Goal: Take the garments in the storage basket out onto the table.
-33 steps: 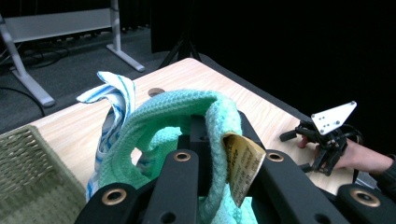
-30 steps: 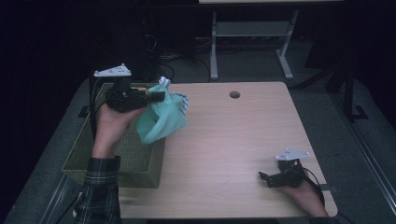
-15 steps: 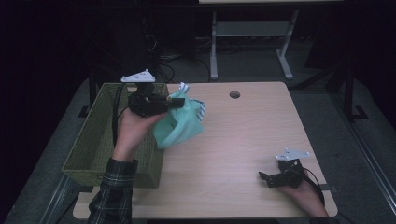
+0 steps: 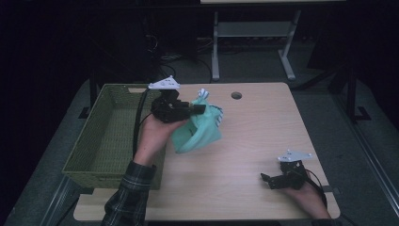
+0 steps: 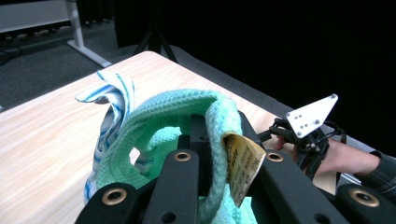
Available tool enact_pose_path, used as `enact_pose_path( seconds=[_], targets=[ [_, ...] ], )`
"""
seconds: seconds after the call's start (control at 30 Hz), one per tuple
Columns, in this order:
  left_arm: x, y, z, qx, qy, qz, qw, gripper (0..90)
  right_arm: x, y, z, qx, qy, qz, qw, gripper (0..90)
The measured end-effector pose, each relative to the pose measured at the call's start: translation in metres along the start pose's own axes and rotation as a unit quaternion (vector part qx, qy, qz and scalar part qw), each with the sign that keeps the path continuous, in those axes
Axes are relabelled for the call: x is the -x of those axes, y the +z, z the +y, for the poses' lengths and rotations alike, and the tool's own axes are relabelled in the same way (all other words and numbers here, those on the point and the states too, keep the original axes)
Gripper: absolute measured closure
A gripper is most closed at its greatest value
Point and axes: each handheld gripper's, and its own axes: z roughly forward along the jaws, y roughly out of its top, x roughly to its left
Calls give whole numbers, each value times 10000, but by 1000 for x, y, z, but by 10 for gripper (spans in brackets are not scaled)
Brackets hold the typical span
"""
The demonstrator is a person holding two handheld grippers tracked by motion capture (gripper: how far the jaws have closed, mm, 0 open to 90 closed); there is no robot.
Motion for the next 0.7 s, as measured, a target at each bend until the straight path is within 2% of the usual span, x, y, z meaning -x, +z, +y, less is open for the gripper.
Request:
enact_pose_path(
  seconds=[0.3,0.7],
  targets=[
    [10,30,-12,-130,68,-82,9999,821,0,0,0,1,13,4,10000,15],
    [20,66,-28,-234,39,-193,9995,820,0,0,0,2,4,1,10000,15]
  ],
)
